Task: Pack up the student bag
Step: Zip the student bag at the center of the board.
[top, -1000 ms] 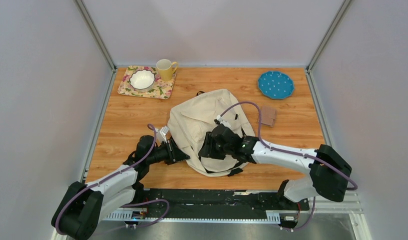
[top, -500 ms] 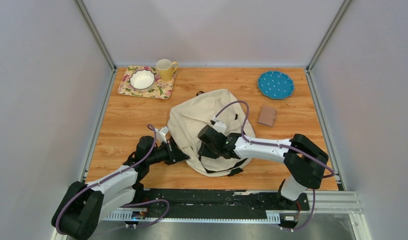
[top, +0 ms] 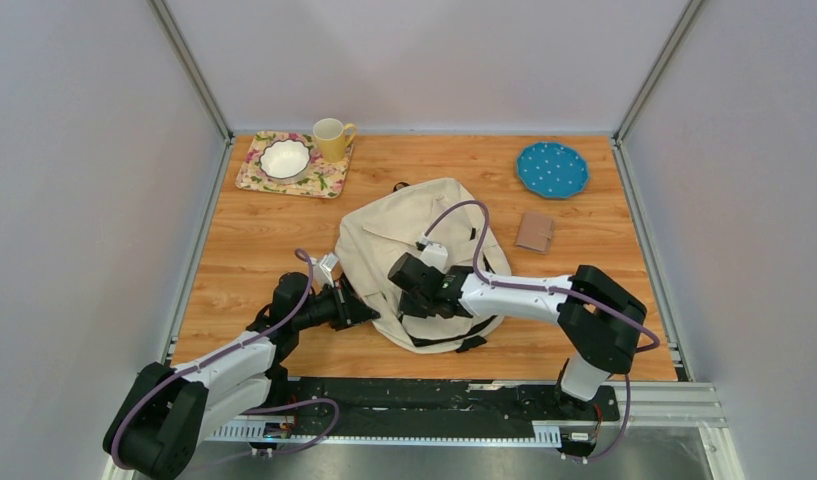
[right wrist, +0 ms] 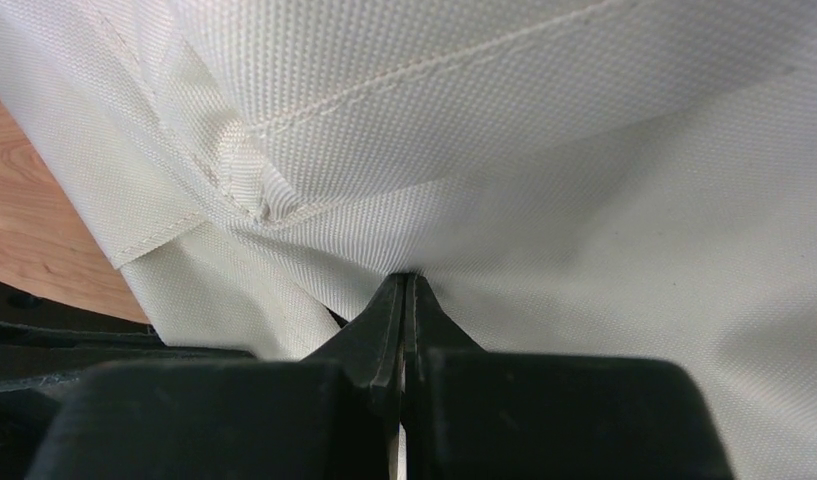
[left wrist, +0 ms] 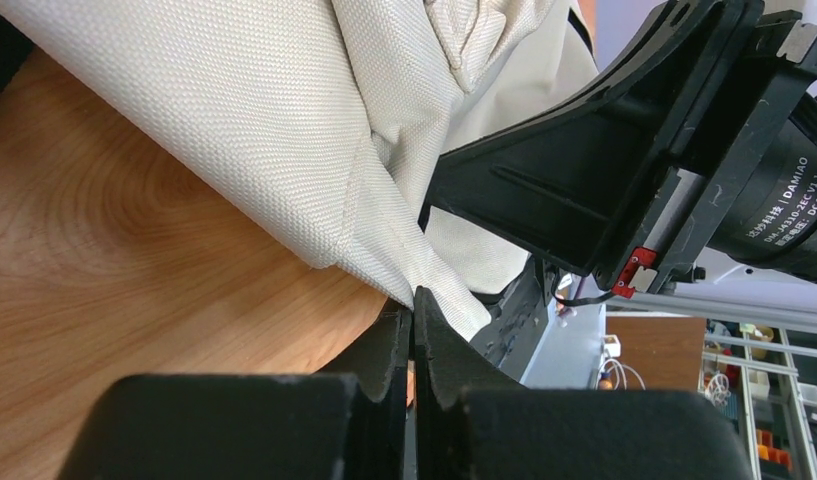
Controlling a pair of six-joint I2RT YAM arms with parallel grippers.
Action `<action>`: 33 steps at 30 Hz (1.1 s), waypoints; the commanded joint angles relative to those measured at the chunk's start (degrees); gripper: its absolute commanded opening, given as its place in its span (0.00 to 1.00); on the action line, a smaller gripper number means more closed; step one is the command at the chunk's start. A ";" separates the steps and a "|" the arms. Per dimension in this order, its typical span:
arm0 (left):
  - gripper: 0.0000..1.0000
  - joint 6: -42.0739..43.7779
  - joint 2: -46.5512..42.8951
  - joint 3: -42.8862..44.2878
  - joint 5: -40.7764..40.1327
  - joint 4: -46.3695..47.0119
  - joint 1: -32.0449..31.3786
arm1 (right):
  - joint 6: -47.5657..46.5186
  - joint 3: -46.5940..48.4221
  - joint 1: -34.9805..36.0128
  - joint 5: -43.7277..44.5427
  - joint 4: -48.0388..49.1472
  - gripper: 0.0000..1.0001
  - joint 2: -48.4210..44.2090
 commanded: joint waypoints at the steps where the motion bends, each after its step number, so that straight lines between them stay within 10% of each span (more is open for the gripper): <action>1: 0.02 -0.27 0.08 0.06 2.63 3.25 -0.27 | -2.34 -2.19 1.63 1.66 2.28 0.00 -3.23; 33: 0.00 1.66 -3.43 2.35 -4.13 -3.60 2.10 | -5.60 -23.30 8.75 5.79 -2.73 0.00 -34.79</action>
